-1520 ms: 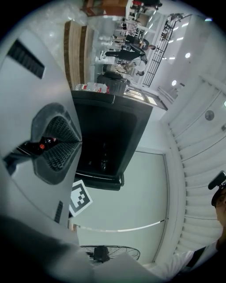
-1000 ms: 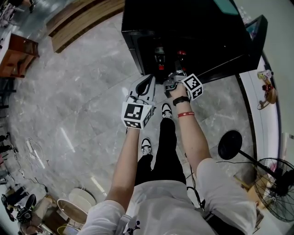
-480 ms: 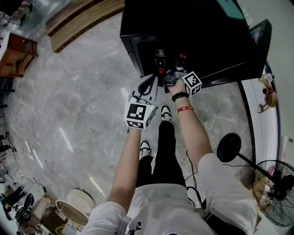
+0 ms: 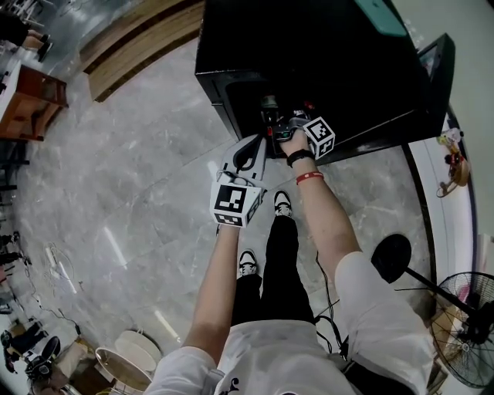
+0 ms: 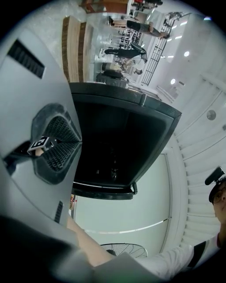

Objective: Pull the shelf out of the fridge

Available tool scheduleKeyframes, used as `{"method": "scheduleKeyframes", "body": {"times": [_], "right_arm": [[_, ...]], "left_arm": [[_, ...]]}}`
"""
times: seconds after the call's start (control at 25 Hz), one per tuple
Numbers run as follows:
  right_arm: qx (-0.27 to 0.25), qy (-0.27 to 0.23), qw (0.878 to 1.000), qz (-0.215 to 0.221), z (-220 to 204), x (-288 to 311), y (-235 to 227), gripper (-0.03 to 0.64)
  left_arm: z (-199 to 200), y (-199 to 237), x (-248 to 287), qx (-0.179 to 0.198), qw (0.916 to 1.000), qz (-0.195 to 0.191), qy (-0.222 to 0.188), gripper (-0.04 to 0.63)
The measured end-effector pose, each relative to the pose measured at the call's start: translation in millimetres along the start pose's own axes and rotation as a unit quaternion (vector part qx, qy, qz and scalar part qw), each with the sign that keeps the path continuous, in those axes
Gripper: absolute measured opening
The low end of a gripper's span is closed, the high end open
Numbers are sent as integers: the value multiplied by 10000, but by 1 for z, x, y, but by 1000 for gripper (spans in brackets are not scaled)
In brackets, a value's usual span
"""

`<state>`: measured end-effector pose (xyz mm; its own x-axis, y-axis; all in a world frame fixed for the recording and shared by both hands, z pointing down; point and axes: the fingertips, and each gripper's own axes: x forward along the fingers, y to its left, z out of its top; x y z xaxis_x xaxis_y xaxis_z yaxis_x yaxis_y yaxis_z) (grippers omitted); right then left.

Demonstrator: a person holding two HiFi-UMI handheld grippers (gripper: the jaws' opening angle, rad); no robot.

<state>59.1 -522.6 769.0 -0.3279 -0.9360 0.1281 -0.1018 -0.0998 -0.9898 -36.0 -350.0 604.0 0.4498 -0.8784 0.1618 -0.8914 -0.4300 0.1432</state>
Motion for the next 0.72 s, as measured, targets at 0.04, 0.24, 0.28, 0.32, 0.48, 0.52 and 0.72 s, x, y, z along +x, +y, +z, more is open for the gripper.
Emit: {"method": "scheduleKeyframes", "body": {"times": [0.04,0.24,0.28,0.32,0.48,0.52,0.72], "right_arm": [[29,-23,10000,23,1,4,2,225],[120,-135,9998,99,5,20,7,230],[147,-171,9997,112,7,23,7,235],[178,-206,9996,120,8,26,8,240],[204,-316,9993,46,9,33,6,253],[161,-318,9994,23,9,34,4,253],[-197,-372,9990,-136,9,37,-2,252]], "left_arm": [[1,-1,0,11,10000,-6,-17,18],[-1,-3,-5,15,10000,-12,-41,18],[-3,-3,-6,8,10000,-13,-34,18],[-5,-3,-6,3,10000,-13,-21,18],[-6,-2,-10,-3,10000,15,15,18],[-6,-1,-10,2,10000,19,12,18],[-7,-3,-9,-39,10000,44,-26,18]]}}
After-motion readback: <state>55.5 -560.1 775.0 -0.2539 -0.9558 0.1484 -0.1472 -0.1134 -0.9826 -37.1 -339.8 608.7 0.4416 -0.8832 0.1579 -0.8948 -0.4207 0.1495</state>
